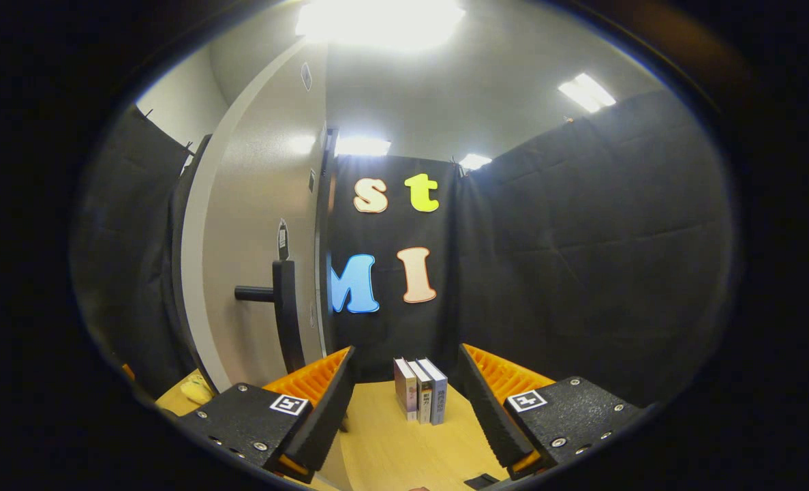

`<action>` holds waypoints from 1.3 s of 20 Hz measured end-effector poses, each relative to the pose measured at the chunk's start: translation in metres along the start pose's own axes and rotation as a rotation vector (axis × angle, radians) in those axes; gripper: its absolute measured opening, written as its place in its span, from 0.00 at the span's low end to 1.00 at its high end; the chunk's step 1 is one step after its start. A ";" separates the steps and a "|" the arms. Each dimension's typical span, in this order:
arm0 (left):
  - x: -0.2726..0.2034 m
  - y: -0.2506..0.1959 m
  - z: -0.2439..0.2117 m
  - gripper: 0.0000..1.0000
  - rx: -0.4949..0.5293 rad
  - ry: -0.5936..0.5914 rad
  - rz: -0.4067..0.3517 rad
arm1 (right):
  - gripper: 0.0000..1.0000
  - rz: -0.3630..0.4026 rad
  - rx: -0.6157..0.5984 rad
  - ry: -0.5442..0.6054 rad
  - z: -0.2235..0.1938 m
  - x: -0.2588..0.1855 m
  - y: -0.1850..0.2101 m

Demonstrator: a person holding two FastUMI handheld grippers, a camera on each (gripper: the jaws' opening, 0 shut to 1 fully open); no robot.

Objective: Open the cabinet door with the right hand, grasp the bottle in the cabinet with the left hand and place it on the coaster, then close the cabinet door with the right hand.

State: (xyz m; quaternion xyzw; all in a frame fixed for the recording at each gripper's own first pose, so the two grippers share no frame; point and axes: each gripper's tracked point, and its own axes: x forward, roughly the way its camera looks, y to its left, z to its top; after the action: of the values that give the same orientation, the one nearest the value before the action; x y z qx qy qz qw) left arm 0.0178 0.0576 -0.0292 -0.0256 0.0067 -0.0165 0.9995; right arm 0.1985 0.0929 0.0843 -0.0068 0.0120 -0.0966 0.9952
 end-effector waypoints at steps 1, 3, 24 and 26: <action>0.002 0.004 -0.003 0.74 -0.003 0.003 -0.004 | 0.90 0.000 0.002 0.002 0.000 -0.003 0.006; 0.005 0.012 -0.006 0.74 -0.007 0.007 -0.011 | 0.90 -0.004 0.000 0.001 0.000 -0.006 0.015; -0.008 0.127 -0.028 0.75 0.030 0.033 0.057 | 0.91 0.149 -0.015 -0.019 -0.001 -0.014 0.172; -0.012 0.137 -0.031 0.77 0.032 0.040 0.070 | 0.91 0.170 -0.011 -0.020 -0.002 -0.010 0.186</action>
State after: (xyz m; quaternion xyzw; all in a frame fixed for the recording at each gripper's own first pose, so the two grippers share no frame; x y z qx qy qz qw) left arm 0.0098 0.1927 -0.0670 -0.0090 0.0271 0.0178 0.9994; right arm 0.2243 0.2770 0.0801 -0.0124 0.0031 -0.0115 0.9999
